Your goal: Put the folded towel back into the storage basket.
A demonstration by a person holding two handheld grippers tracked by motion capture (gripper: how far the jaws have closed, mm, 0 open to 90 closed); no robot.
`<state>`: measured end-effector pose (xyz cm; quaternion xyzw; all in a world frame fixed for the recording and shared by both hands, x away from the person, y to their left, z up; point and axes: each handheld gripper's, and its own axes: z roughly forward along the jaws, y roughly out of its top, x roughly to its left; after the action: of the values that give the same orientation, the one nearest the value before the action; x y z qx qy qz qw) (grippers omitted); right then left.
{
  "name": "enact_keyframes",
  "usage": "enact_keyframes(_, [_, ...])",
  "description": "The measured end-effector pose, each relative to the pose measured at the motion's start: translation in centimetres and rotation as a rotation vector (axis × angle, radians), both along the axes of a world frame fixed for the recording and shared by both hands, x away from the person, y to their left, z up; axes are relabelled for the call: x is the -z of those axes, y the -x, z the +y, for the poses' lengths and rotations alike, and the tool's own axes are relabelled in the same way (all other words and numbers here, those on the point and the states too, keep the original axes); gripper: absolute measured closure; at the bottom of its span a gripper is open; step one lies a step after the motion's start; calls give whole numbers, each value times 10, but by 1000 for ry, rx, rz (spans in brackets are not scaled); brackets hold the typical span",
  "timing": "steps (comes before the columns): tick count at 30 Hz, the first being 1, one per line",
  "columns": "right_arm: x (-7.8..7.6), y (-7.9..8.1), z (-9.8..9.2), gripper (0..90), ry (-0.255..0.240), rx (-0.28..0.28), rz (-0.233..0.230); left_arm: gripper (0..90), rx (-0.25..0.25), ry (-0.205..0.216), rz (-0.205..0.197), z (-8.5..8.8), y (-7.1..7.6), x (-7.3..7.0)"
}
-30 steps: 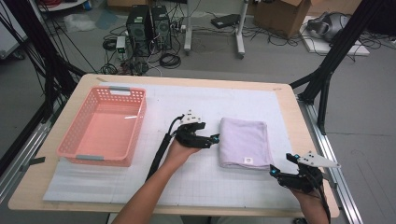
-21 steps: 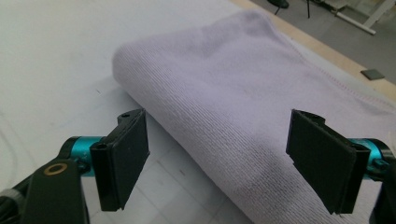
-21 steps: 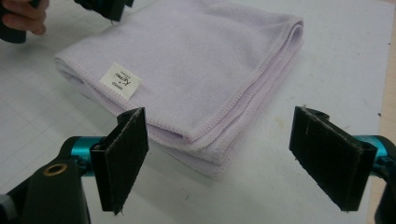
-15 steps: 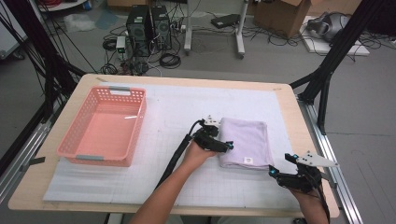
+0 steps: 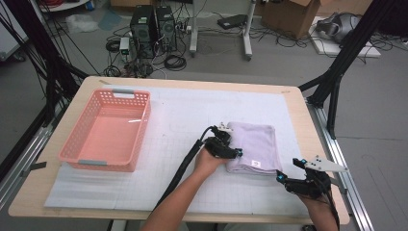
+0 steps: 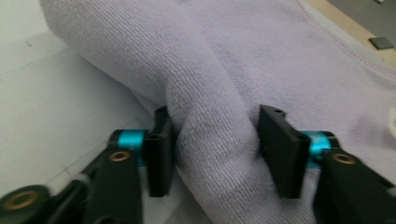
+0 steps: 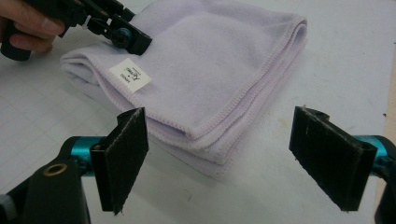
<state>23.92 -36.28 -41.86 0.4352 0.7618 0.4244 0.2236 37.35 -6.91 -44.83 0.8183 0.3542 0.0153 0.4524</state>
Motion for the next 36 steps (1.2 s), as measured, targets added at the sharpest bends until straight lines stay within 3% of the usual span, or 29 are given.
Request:
enact_keyframes(3, [0,0,0,185,-3,3,-2,638,-1,12,-8,0,2,0])
enact_keyframes(7, [0,0,-1,184,-5,3,0,690,8,36,-17,4,2,0])
enact_keyframes(11, [0,0,-2,185,-8,6,2,707,15,108,-28,13,5,1])
enact_keyframes(22, [-2,1,1,185,-31,-3,-4,714,113,203,-163,31,19,-22])
enact_keyframes(28, [-2,1,2,185,-31,-4,-8,715,137,229,-191,43,24,-29])
enact_keyframes(36, [-2,0,4,184,-29,-6,-9,715,199,268,-306,59,39,-44])
